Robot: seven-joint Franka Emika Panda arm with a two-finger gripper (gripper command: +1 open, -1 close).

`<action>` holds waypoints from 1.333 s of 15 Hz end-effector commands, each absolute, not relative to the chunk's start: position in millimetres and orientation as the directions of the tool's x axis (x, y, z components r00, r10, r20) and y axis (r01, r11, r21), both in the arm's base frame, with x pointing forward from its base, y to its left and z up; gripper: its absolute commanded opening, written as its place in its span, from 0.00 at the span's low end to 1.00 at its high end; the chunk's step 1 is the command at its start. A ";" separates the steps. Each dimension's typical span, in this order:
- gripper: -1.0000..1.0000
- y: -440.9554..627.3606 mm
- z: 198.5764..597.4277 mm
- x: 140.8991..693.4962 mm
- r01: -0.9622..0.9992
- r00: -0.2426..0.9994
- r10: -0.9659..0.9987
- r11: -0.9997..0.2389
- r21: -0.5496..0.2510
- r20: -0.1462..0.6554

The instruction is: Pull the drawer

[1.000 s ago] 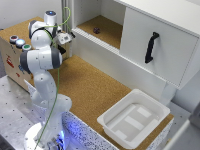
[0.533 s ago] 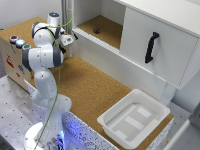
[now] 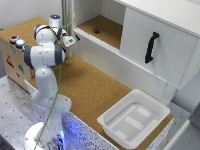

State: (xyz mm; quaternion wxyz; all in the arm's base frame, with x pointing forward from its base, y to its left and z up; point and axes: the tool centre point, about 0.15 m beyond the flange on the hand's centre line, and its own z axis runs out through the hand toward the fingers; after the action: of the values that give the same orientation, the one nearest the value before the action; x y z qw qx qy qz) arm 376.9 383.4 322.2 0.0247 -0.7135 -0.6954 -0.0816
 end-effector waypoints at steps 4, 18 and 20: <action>0.00 355.5 324.2 378.6 0.996 0.029 0.995 -0.036 0.082 0.091; 0.00 266.7 318.0 403.5 0.988 0.100 0.993 -0.107 0.114 0.059; 0.00 254.0 315.9 406.7 0.987 0.104 0.993 -0.110 0.121 0.061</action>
State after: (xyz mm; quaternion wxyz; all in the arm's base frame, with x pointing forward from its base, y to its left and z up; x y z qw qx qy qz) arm 399.5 297.7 324.8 -0.0167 -0.7440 -0.6674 -0.0282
